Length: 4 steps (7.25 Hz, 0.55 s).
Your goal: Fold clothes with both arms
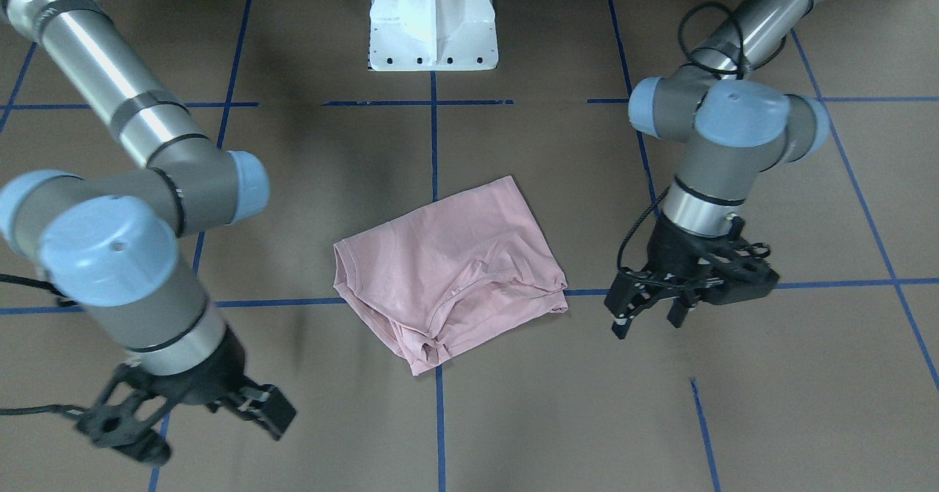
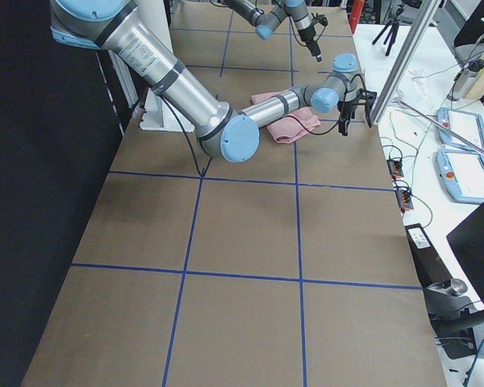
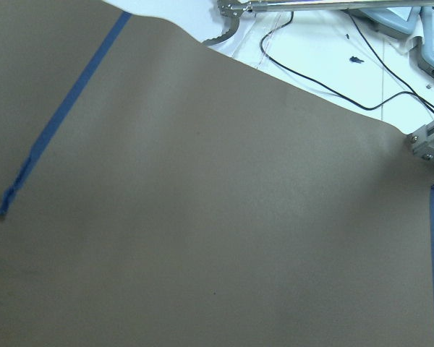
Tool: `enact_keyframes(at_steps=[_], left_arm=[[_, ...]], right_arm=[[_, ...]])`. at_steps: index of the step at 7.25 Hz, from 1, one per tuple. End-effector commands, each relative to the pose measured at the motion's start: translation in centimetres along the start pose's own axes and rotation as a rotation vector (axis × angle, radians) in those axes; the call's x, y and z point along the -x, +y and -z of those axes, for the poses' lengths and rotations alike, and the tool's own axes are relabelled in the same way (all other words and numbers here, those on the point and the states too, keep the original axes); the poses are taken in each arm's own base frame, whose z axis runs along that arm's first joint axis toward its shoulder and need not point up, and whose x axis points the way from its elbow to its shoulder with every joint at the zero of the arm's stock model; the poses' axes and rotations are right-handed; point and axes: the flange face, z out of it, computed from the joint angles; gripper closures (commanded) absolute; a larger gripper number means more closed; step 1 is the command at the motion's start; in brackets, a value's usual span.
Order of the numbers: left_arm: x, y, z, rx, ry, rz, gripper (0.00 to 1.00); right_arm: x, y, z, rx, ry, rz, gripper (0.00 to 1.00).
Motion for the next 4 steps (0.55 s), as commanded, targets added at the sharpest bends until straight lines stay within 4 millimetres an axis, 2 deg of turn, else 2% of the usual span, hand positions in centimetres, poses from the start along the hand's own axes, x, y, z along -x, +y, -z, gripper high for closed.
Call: enact_keyframes(at_steps=[1,2,3,4], left_arm=[[12.7,-5.3,6.0,-0.009,-0.064,-0.216,0.0],[18.5,-7.7,8.2,0.015,-0.132,-0.329,0.0],[24.3,-10.3,11.5,0.043,-0.203,-0.465,0.0],[30.1,-11.8,14.6,0.103,-0.241,-0.592,0.0]], right_arm=[[-15.5,-7.5,6.8,0.081,0.192,0.315,0.0],[-24.0,-9.8,10.0,0.143,0.228,0.401,0.0],[-32.3,-11.0,12.7,0.212,0.202,0.45,0.0],[-40.5,-11.2,14.6,0.26,0.184,0.474,0.0]])
